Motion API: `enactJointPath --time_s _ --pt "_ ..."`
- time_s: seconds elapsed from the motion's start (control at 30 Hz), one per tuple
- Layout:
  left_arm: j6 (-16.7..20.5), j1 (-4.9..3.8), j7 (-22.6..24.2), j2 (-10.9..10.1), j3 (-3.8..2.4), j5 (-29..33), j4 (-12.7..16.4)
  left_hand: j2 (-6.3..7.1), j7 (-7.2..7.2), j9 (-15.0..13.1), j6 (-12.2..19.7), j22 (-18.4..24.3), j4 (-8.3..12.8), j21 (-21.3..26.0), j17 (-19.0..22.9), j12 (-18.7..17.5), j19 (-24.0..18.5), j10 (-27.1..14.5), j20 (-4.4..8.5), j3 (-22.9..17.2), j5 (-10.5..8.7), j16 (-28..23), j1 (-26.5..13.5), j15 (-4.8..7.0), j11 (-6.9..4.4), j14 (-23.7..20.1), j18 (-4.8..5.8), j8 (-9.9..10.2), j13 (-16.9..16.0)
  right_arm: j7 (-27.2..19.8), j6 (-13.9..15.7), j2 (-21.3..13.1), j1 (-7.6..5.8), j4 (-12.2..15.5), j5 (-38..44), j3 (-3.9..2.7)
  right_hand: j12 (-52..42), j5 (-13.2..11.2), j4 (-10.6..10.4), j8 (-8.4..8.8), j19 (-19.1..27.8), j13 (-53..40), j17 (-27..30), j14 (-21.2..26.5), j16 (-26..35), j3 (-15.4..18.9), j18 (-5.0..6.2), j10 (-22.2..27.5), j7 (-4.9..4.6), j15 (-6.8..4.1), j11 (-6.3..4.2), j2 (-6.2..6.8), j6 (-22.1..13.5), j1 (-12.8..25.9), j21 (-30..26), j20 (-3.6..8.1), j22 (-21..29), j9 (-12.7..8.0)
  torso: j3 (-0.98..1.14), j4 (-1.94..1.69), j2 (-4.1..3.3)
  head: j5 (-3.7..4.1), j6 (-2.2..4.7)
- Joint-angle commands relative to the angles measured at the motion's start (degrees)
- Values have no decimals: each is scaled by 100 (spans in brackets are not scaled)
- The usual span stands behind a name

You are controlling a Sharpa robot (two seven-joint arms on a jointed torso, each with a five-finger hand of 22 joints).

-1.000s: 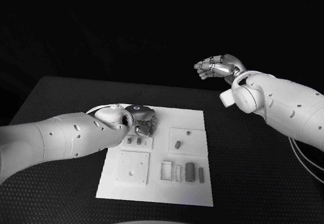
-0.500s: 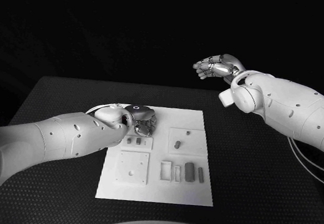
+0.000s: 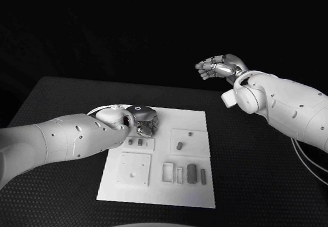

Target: Assemble the parts on the task board

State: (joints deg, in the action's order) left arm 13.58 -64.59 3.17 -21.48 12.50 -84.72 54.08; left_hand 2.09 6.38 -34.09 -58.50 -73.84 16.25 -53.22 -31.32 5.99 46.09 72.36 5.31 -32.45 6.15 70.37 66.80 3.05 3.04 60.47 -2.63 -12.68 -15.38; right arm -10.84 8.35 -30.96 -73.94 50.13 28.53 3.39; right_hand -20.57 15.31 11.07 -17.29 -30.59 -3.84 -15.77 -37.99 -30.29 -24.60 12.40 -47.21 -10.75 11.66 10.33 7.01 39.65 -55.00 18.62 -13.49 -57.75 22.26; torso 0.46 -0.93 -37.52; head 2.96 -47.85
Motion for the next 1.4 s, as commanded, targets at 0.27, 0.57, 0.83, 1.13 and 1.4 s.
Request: enactJointPath --time_s 0.27,0.57,0.83,1.13,1.4 --pt "22 102 75 -38 50 252 31 -92 17 -20 -106 58 25 70 35 25 170 205 332 -84 -40 13 137 17 2 214 -79 -68 -43 -32 -61 5 0 -9 1 -2 26 10 -35 -40 -31 -9 8 16 19 -14 -70 -40 -119 18 19 -17 -29 -61 -28 26 -10 -11 4 -4 3 -10 -2" --pt "438 103 177 -103 42 563 74 -93 7 -17 -135 41 31 38 18 0 282 256 354 -97 -7 66 194 45 -20 304 -90 -84 -48 -37 -58 -6 0 -11 4 -2 27 10 -34 -41 -32 -9 9 16 20 -13 -70 -41 -119 18 19 -15 -29 -63 -32 26 -12 -11 3 -6 3 -17 20" --pt "604 102 222 -197 -26 746 163 -99 6 -14 -138 32 29 25 8 -10 314 267 362 -97 0 90 198 51 -26 330 -92 -86 -48 -37 -58 -18 0 -13 5 -2 29 10 -34 -41 -32 -9 9 16 20 -13 -70 -42 -119 18 19 -14 -28 -64 -34 26 -14 -12 3 0 5 -18 26" --pt "576 96 240 -335 -201 969 350 -99 5 -14 -142 29 28 21 7 -12 323 272 365 -96 0 93 199 53 -27 334 -92 -87 -49 -35 -58 -46 0 -7 6 -2 29 10 -34 -42 -33 -9 9 16 20 -13 -70 -43 -119 19 19 -14 -28 -65 -36 27 -15 -12 1 -9 7 -20 45" --pt "362 89 238 -693 -375 1130 679 -105 5 -10 -144 12 26 -4 -3 -24 364 287 376 -85 -7 118 190 58 -32 361 -97 -89 -50 -33 -57 -84 0 -8 6 -2 31 11 -34 -42 -34 -9 10 16 20 -12 -71 -43 -119 19 19 -12 -28 -66 -39 26 -17 -13 3 -11 8 -36 48"
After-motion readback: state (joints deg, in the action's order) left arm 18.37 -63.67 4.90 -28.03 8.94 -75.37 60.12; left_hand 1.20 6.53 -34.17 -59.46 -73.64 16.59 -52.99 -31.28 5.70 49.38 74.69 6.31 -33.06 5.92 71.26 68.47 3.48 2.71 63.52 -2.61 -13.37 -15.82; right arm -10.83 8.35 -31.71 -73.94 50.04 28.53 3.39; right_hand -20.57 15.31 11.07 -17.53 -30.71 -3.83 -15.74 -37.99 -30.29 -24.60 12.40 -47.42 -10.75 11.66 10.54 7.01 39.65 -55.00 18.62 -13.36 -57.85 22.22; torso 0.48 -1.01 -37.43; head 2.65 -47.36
